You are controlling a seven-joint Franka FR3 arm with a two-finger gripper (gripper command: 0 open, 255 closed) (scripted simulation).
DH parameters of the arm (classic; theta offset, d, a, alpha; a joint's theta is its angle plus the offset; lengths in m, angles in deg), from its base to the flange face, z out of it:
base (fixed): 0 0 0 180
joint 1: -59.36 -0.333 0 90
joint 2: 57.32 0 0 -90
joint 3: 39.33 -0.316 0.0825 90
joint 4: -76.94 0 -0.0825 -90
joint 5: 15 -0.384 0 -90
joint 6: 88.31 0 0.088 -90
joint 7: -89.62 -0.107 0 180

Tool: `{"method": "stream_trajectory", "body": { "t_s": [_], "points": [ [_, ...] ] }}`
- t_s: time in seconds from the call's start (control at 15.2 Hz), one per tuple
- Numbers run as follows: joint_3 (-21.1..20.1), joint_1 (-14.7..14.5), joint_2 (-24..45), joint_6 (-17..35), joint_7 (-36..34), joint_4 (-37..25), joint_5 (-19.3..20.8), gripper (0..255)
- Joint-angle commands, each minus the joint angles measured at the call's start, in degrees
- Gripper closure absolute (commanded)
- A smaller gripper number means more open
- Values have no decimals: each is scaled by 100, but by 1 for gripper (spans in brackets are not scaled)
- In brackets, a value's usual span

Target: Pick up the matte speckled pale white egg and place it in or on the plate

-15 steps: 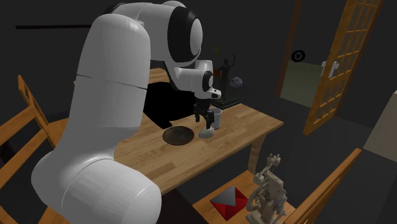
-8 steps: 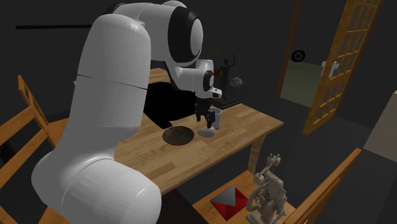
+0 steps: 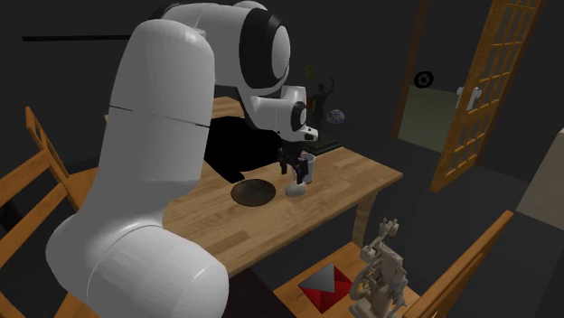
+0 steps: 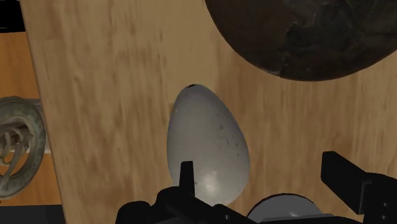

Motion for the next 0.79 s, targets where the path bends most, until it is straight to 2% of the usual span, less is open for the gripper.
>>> {"method": "stream_trajectory", "body": {
  "t_s": [0.0, 0.73],
  "points": [
    [-24, -93, 214, -40, -122, 6, 4, 255],
    [-76, -58, -322, -685, -60, -107, -89, 255]
  ]
}}
